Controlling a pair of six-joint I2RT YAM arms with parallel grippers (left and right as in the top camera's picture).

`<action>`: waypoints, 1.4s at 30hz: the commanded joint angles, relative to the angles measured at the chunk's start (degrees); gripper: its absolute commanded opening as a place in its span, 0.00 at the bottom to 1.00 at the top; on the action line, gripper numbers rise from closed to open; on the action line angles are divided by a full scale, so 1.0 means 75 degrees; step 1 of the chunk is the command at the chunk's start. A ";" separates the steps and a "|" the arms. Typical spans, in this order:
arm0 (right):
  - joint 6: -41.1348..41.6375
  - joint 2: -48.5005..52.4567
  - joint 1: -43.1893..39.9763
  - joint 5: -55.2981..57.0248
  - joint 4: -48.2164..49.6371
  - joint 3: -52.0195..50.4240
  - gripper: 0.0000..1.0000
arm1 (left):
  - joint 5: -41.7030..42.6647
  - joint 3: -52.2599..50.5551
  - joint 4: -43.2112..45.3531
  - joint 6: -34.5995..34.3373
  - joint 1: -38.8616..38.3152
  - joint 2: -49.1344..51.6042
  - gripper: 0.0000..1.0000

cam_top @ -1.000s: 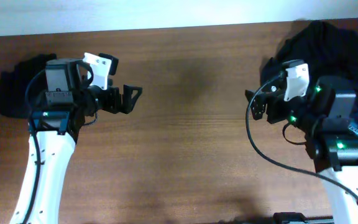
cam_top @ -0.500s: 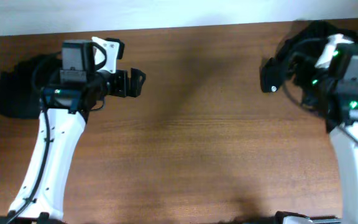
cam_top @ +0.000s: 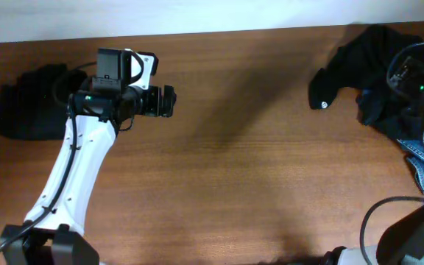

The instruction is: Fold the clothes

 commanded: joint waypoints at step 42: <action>-0.0050 0.2361 -0.0950 -0.1105 0.1475 0.0213 0.04 | -0.0085 0.0119 -0.0052 -0.0076 -0.0050 0.0326 0.99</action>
